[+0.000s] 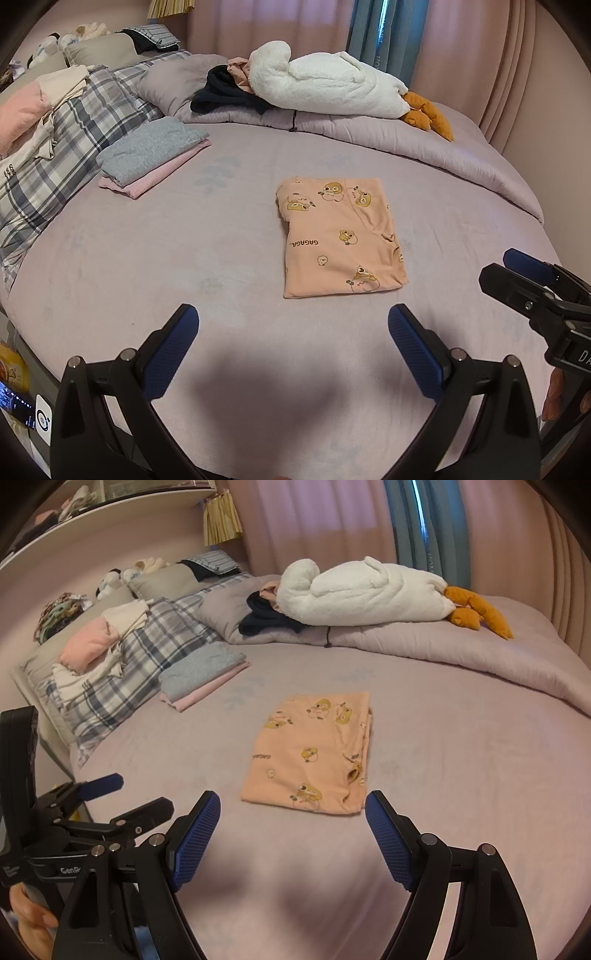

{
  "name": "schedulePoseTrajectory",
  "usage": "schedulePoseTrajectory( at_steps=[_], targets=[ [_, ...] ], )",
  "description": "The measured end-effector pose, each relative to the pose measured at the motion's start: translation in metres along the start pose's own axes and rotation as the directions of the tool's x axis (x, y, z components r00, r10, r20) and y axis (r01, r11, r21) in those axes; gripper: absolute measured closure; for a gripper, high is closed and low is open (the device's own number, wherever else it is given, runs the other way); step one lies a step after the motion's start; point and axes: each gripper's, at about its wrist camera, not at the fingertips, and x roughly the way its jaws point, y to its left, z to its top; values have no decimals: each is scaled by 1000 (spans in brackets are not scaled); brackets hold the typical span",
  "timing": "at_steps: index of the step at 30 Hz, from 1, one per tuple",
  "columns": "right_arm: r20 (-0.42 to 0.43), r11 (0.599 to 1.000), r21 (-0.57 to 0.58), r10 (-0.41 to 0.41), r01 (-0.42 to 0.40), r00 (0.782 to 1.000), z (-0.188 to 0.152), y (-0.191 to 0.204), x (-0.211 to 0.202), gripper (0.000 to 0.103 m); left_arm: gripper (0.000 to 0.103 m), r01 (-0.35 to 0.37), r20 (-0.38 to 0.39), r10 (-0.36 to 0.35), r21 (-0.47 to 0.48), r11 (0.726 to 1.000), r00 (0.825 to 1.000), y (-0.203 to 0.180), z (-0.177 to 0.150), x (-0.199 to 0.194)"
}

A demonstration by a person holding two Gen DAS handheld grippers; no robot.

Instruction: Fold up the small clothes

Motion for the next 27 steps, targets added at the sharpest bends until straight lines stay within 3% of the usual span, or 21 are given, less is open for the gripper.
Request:
schedulePoseTrajectory(
  at_steps=[27],
  targets=[
    [-3,1000,-13,3,-3,1000,1,10,5,22,0,2,-6,-2,-1,1000,1000,1,0,3]
  ],
)
